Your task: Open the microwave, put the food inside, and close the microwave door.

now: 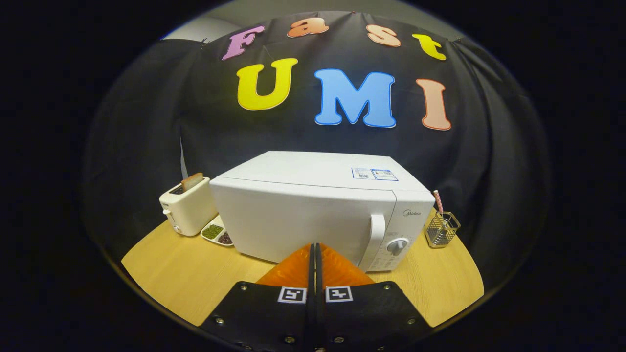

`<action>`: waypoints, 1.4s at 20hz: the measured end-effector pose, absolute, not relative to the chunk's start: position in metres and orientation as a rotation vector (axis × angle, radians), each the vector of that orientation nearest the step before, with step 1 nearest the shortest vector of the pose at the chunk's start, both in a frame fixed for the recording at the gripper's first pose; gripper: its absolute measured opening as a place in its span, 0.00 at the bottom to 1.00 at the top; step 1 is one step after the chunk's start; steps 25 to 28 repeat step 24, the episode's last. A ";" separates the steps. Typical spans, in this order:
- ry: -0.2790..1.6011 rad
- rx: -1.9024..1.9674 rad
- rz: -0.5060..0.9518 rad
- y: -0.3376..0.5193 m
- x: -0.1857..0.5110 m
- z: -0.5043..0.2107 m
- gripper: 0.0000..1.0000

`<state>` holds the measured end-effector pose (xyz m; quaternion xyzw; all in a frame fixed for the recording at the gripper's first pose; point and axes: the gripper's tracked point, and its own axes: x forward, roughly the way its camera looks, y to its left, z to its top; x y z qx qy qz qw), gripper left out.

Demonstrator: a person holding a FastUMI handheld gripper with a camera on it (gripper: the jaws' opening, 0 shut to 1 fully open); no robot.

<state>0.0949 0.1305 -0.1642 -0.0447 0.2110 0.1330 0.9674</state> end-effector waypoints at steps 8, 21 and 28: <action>0.365 -0.043 0.253 0.111 0.005 -0.117 0.01; 0.228 0.042 0.237 0.088 -0.076 -0.089 0.79; 0.213 0.025 0.220 0.084 -0.082 -0.087 0.98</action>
